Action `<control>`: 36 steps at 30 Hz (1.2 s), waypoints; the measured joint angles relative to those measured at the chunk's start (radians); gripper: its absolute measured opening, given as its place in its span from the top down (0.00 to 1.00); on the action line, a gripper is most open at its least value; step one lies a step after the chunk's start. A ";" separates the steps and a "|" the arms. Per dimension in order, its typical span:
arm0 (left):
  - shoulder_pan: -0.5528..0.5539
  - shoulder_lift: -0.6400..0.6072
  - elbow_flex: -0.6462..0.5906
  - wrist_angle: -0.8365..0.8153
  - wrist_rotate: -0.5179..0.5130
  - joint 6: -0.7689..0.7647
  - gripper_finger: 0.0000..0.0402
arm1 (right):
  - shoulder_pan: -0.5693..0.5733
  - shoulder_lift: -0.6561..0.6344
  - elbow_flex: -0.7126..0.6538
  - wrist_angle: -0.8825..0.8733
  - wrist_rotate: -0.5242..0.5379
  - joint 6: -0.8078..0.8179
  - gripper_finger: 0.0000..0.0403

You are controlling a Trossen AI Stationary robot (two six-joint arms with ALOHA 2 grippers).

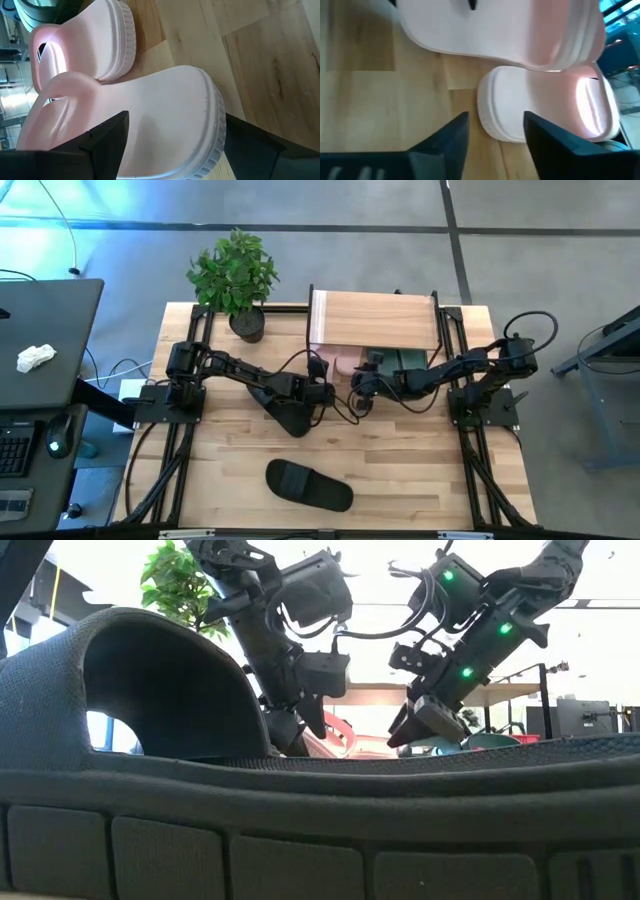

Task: Pick and place slides into the shelf
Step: Adjust the pink slides under the shelf

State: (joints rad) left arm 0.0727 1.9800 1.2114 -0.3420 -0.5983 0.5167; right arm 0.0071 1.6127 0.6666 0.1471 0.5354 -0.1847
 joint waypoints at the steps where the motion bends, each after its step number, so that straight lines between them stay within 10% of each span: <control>1: 0.000 0.000 0.000 0.000 0.000 0.000 0.29 | -0.001 0.000 0.000 0.000 -0.013 -0.003 0.54; 36: -0.001 -0.001 0.000 0.003 0.003 0.002 0.29 | -0.079 0.166 0.001 0.154 -0.073 -0.033 0.63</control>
State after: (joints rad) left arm 0.0719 1.9793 1.2114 -0.3393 -0.5953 0.5186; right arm -0.0719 1.7790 0.6679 0.3008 0.4620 -0.2181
